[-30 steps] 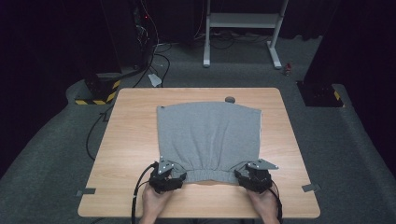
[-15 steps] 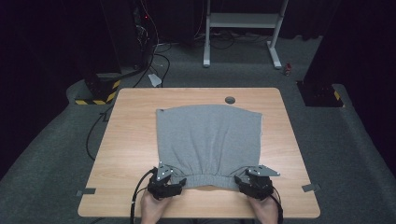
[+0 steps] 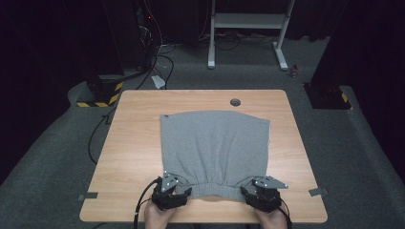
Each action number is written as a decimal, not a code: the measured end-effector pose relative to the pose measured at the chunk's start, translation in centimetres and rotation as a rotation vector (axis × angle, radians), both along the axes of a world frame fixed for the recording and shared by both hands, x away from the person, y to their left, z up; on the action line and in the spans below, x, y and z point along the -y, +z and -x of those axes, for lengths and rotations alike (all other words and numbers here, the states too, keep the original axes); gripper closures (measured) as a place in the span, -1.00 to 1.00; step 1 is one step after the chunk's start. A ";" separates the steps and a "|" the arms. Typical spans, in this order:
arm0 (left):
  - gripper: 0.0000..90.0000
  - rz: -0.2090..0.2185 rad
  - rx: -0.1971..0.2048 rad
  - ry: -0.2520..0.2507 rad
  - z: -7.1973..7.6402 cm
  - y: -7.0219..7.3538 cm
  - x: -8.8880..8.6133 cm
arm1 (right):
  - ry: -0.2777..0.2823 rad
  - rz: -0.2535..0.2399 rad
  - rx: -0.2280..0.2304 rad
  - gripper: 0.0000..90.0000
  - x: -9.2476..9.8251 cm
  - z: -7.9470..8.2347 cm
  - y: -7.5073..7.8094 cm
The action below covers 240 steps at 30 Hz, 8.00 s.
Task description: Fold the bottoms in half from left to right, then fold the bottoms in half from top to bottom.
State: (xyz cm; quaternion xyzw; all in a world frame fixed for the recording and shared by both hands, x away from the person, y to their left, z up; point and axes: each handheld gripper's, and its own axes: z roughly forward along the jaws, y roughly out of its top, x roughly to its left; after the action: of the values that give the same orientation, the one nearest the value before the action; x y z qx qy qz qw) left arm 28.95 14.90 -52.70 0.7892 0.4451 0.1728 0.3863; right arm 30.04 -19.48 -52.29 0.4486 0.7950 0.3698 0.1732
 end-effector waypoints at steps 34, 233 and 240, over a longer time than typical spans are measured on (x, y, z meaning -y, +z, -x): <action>-0.26 0.053 -0.091 0.062 -5.8 3.2 -3.6 | 0.251 -0.068 0.013 -0.01 -6.9 -1.6 2.2; 0.91 0.193 0.070 -0.001 -20.8 15.2 3.2 | 0.309 -0.088 0.175 0.78 -8.7 2.1 5.8; 0.90 0.179 0.071 -0.023 -21.0 14.7 4.6 | 0.295 -0.089 0.157 0.78 -8.2 2.2 5.1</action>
State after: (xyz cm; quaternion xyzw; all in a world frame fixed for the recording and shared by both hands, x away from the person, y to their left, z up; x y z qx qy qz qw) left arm 49.91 10.31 -38.01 0.7501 0.4355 0.1557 0.4726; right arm 27.88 -11.31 -47.21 0.3041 0.8190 0.4599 0.1587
